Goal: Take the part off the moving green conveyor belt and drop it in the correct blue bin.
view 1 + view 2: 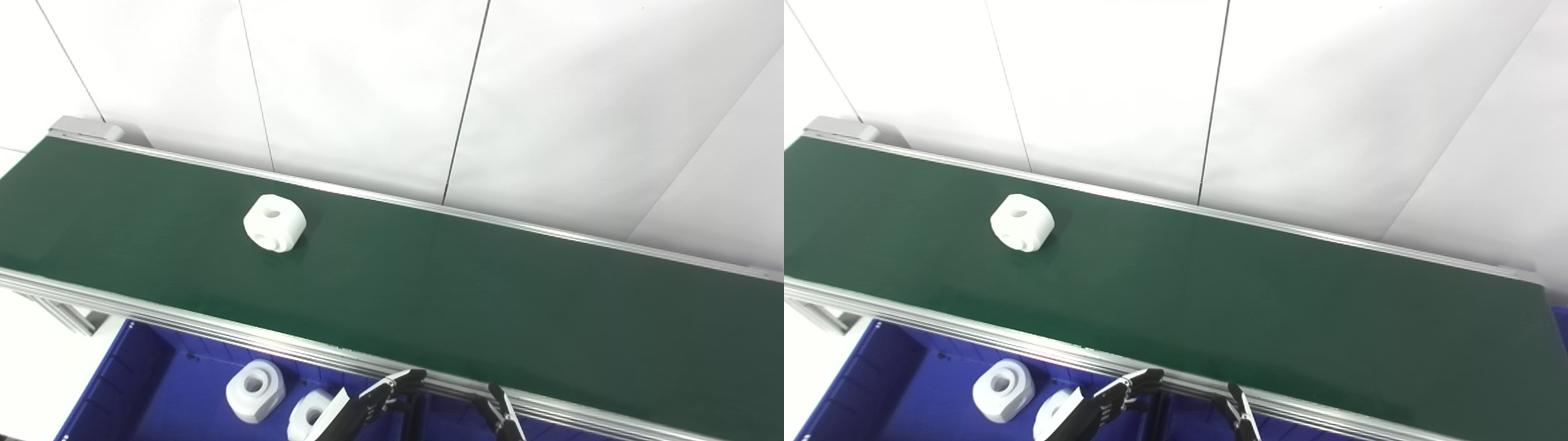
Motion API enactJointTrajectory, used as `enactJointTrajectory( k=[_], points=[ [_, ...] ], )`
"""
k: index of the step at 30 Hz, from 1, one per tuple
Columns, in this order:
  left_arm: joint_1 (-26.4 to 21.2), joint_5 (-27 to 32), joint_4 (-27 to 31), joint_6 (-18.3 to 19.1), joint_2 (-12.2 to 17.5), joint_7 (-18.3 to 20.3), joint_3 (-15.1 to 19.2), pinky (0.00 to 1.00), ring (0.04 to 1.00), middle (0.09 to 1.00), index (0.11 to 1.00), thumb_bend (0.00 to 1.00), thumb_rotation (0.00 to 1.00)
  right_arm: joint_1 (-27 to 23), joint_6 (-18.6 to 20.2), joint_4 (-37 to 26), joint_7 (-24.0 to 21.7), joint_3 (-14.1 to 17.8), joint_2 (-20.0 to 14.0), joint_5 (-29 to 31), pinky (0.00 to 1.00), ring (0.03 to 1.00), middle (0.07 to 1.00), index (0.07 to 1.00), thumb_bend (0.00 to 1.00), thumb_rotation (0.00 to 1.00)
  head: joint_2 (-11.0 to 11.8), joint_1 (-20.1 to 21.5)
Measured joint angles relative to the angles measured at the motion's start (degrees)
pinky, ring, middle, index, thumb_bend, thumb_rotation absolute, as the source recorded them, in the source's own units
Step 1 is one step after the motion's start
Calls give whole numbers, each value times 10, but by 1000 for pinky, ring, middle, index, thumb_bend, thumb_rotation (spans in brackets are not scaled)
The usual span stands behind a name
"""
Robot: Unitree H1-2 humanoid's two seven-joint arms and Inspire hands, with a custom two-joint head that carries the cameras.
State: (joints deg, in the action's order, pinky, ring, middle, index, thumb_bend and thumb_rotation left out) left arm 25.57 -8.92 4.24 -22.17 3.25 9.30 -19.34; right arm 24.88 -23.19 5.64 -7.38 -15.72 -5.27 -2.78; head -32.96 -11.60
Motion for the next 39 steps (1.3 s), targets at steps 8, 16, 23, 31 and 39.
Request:
enactJointTrajectory(
  k=[8,16,23,31,39],
  points=[
    [-11,62,203,52,18,8,26,739,805,771,742,996,626,6,2,-14,-11,-1,-2,1,1000,1000,1000,1000,931,1000,-11,-12],
    [-170,43,283,122,53,18,84,848,874,771,651,1000,415,7,3,-20,-12,-5,1,2,1000,1000,1000,1000,942,1000,-21,-7],
    [-264,-80,238,142,114,51,106,912,928,873,805,1000,386,9,3,-19,-11,-6,7,4,1000,1000,1000,1000,925,1000,-14,2],
    [-357,-155,188,157,170,92,106,879,897,888,860,1000,210,9,3,-19,-11,-6,11,3,1000,993,1000,1000,923,1000,-17,4],
    [-458,-300,96,105,227,120,53,829,862,866,849,1000,162,8,3,-18,-11,-6,12,13,1000,992,1000,1000,917,1000,-11,1]
  ],
)
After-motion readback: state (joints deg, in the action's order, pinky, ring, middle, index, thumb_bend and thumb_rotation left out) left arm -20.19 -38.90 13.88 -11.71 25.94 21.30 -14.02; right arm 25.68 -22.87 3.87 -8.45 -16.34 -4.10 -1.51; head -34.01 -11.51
